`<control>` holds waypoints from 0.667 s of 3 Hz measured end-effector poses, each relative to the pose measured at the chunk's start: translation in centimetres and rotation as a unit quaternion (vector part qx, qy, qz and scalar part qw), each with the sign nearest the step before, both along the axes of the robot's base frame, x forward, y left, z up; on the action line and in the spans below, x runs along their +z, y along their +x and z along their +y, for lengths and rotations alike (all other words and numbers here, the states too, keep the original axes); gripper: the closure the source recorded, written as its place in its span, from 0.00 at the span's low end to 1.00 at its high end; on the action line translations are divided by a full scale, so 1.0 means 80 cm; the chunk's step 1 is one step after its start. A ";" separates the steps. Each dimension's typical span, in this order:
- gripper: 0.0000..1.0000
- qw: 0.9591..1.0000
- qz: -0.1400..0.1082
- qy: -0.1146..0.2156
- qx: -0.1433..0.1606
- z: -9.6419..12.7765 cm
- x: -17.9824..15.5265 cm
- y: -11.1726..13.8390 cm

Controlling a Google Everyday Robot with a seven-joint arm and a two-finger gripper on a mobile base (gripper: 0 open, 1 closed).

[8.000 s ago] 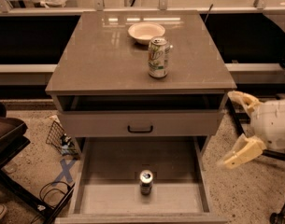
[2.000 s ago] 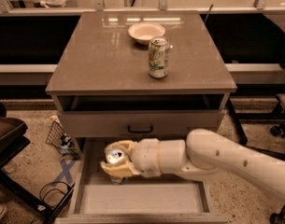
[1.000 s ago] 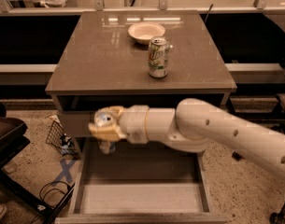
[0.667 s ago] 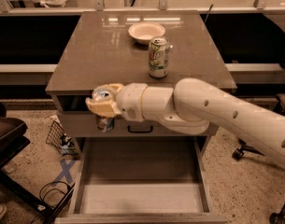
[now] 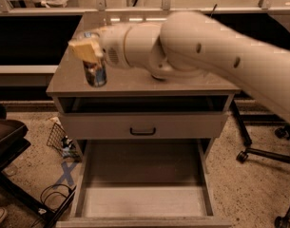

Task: Pick redbull can from bottom drawer and place on counter

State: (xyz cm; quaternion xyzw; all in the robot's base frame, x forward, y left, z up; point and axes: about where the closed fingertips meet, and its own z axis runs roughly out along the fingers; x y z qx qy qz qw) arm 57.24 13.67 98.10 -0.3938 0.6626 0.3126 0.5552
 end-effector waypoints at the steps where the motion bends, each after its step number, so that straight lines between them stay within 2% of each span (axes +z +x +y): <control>1: 1.00 0.999 -0.023 -0.006 -0.025 0.008 0.068 0.033; 2: 1.00 0.998 -0.023 -0.018 -0.058 0.013 0.075 0.082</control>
Offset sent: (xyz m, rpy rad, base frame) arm 0.1570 0.0279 0.0602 -0.0280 0.0592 -0.2748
